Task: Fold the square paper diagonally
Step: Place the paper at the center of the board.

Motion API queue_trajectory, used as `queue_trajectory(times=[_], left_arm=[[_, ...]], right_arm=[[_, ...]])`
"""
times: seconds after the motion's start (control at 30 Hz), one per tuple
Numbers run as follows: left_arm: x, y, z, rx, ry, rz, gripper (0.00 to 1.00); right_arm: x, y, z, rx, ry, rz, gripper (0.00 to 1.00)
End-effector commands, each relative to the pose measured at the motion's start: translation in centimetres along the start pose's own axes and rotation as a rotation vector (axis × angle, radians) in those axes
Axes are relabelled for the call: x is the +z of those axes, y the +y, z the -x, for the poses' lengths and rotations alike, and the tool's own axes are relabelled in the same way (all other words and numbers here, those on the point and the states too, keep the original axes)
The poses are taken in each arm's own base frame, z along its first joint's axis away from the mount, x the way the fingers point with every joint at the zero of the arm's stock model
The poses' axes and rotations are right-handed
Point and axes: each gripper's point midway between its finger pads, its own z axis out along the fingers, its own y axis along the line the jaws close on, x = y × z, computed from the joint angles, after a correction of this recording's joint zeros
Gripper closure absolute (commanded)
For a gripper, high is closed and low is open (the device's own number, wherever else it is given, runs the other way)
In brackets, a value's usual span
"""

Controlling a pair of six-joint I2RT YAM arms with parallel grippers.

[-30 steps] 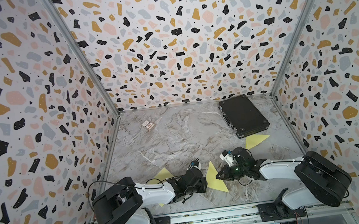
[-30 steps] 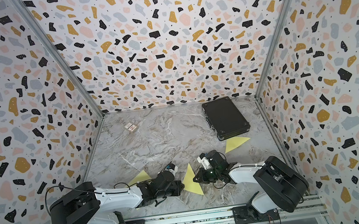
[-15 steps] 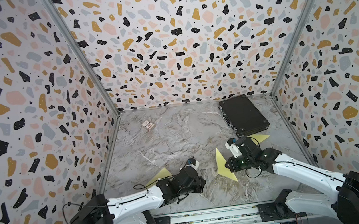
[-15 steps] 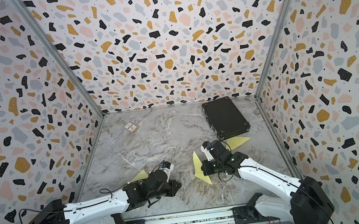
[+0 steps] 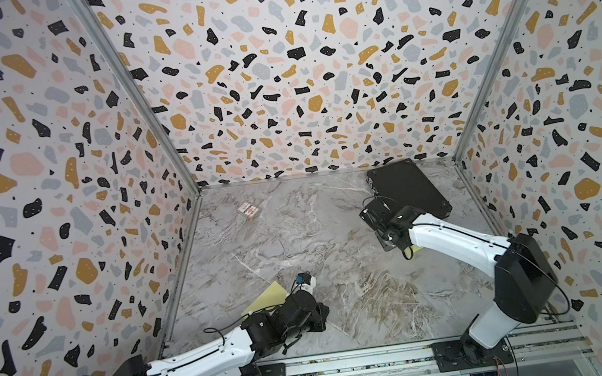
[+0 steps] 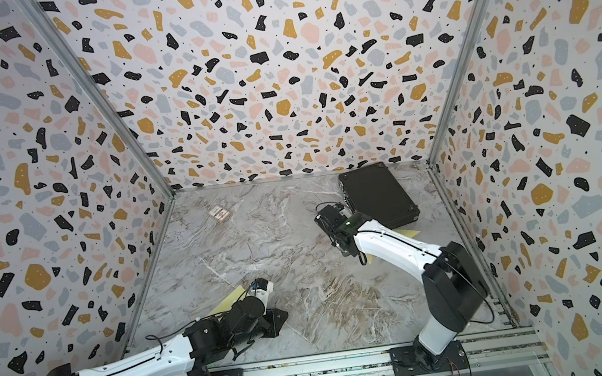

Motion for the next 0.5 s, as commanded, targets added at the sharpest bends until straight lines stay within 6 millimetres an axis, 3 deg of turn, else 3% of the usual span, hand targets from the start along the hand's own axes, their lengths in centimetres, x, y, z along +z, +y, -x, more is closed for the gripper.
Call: queue_trajectory(times=[0.0,0.3,0.47], left_arm=[[-0.1,0.7,-0.1,-0.002,-0.011,0.018,0.86],[0.0,1.1,-0.2,-0.01,-0.013,0.032,0.87],[0.0,1.3,-0.4,-0.016,-0.01,0.038,0.87]], right_arm=[[0.8,-0.9,0.8,-0.123,-0.003,-0.126,1.0],[3.5,3.7,0.4,-0.18,-0.004,-0.009,1.0],[4.6,5.1,-0.2,-0.213,0.008,0.021,1.0]])
